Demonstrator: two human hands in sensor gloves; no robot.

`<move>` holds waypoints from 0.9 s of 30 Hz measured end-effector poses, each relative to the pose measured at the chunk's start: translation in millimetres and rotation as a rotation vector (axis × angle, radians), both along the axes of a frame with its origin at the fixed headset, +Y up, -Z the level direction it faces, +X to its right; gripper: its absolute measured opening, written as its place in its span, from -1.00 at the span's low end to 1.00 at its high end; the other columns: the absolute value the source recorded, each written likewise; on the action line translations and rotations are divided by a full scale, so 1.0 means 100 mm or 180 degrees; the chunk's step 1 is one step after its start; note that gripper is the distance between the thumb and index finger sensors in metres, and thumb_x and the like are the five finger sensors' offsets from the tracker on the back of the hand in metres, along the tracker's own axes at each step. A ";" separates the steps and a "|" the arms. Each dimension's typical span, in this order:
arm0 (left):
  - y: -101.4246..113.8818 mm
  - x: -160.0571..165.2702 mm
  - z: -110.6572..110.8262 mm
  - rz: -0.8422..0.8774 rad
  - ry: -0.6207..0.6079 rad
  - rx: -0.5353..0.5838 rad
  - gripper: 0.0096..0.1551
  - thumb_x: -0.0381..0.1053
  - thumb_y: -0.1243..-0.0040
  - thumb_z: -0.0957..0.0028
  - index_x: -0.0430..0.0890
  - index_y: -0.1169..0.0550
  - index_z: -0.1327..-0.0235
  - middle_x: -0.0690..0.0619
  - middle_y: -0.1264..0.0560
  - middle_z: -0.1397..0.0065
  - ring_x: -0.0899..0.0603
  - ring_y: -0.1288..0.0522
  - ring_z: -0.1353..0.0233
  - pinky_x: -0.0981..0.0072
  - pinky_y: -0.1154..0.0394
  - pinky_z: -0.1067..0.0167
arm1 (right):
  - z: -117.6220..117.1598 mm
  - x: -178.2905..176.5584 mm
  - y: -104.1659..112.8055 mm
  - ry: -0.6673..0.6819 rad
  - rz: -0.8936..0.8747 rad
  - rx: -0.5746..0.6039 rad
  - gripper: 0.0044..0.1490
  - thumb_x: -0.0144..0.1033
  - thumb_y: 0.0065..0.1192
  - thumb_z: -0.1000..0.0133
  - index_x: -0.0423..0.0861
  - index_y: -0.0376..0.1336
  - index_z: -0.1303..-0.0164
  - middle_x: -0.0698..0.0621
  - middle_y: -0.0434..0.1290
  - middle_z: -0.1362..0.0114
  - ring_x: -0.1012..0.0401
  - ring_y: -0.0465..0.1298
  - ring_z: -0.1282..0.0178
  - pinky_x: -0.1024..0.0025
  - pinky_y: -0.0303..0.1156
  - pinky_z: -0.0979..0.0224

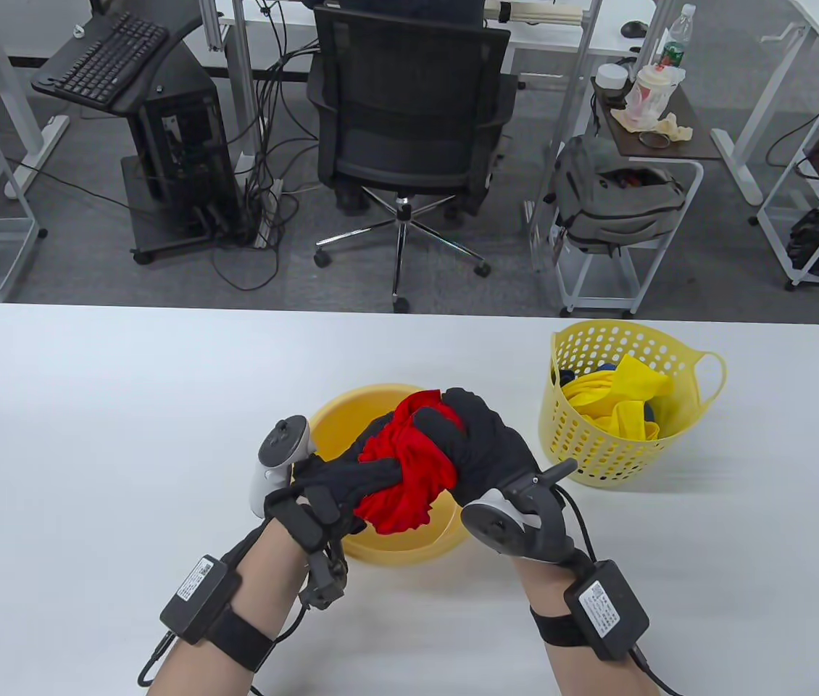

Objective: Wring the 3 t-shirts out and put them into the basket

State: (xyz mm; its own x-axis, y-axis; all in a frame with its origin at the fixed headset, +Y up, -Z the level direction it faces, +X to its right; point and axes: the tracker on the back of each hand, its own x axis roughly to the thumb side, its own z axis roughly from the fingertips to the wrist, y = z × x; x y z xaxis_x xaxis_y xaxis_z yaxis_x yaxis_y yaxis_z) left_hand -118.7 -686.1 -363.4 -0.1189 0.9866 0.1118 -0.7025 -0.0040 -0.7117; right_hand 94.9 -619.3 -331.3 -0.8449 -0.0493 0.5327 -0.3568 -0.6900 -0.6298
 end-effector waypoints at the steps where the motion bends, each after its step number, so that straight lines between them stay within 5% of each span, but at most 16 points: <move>1: 0.07 -0.02 0.02 -0.0263 0.0054 0.0232 0.67 0.64 -0.44 0.13 -0.04 0.28 -0.79 -0.42 -0.16 -0.69 -0.16 -0.66 -0.15 0.34 -0.73 -0.02 | 0.00 -0.02 0.00 0.0011 -0.0002 -0.0047 0.15 -0.17 0.70 -0.05 0.26 -0.11 -0.58 -0.11 0.28 -0.53 -0.03 0.66 -0.04 0.29 0.72 0.00; 7: 0.38 0.00 0.18 -0.2172 0.0866 0.1572 0.61 0.48 -0.59 0.00 -0.30 0.16 -0.73 -0.34 -0.35 -0.58 -0.12 -0.69 -0.07 0.32 -0.73 0.05 | -0.01 -0.14 -0.02 -0.0085 0.0444 -0.0201 0.15 -0.20 0.74 0.01 0.22 -0.05 -0.58 -0.10 0.38 -0.45 0.00 0.70 0.10 0.36 0.75 0.14; 14: 0.37 0.23 0.34 -0.3497 0.1787 0.2668 0.54 0.46 -0.58 0.00 -0.41 0.04 -0.66 -0.31 -0.44 -0.49 -0.11 -0.71 -0.03 0.29 -0.75 0.11 | -0.22 -0.15 -0.21 0.0088 0.0020 -0.1056 0.15 -0.38 0.76 0.01 0.20 -0.04 -0.55 -0.23 0.35 -0.39 -0.06 0.67 0.18 0.46 0.73 0.29; 23: 0.15 0.31 0.30 -0.4020 0.2116 0.3019 0.52 0.47 -0.57 0.02 -0.38 0.02 -0.67 -0.30 -0.46 -0.46 -0.12 -0.72 0.01 0.28 -0.76 0.14 | -0.31 -0.25 -0.41 -0.0165 -0.0077 -0.1508 0.15 -0.44 0.74 0.02 0.12 -0.04 -0.55 -0.28 0.37 -0.30 0.03 0.62 0.39 0.57 0.61 0.48; 27: 0.14 0.38 0.32 -0.4131 0.2200 0.3053 0.51 0.49 -0.53 -0.03 -0.40 0.04 -0.67 -0.31 -0.45 -0.46 -0.11 -0.73 0.00 0.28 -0.76 0.13 | -0.30 -0.27 -0.39 -0.0355 -0.0034 -0.1416 0.13 -0.45 0.75 0.04 0.09 -0.01 -0.54 -0.29 0.39 -0.27 0.05 0.62 0.43 0.57 0.60 0.52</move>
